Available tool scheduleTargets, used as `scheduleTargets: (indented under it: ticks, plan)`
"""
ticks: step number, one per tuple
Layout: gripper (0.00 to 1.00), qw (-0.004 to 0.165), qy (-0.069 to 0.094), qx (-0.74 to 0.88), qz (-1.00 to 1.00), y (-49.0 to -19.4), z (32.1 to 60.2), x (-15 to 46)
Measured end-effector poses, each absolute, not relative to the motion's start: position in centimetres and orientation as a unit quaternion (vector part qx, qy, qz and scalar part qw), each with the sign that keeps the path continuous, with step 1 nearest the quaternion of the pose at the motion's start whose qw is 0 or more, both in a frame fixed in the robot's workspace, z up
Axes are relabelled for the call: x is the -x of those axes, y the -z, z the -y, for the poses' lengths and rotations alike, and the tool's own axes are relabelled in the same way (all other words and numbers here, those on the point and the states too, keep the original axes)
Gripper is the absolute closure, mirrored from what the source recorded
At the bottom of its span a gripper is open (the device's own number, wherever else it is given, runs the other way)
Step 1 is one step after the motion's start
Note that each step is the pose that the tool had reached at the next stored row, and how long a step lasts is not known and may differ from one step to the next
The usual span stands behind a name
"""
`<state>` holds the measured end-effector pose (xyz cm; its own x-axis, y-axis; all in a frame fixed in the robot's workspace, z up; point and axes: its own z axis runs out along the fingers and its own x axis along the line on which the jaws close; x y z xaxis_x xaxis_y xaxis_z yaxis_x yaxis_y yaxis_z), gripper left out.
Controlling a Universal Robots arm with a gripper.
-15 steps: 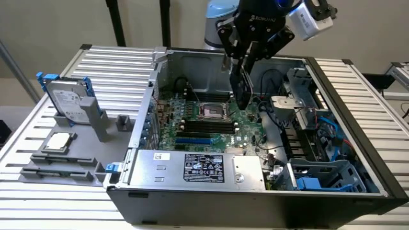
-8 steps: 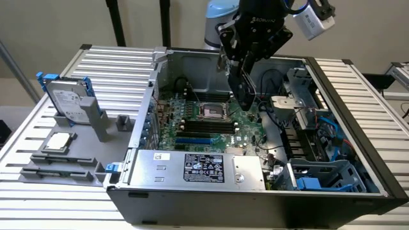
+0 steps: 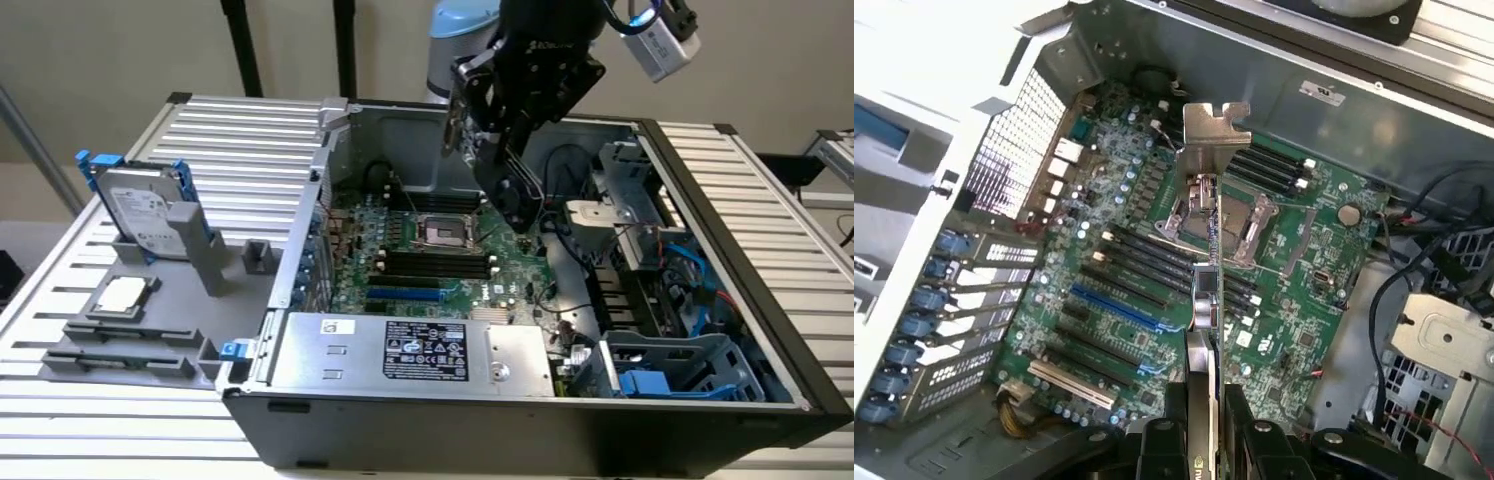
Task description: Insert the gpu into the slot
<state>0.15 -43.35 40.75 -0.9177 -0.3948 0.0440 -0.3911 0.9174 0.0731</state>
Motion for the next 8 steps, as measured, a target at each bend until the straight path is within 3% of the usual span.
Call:
scheduleTargets:
  ticks: [8]
  plan:
    - [0.74,0.024,0.028,-0.271,0.962,-40.43,43.35,-0.15]
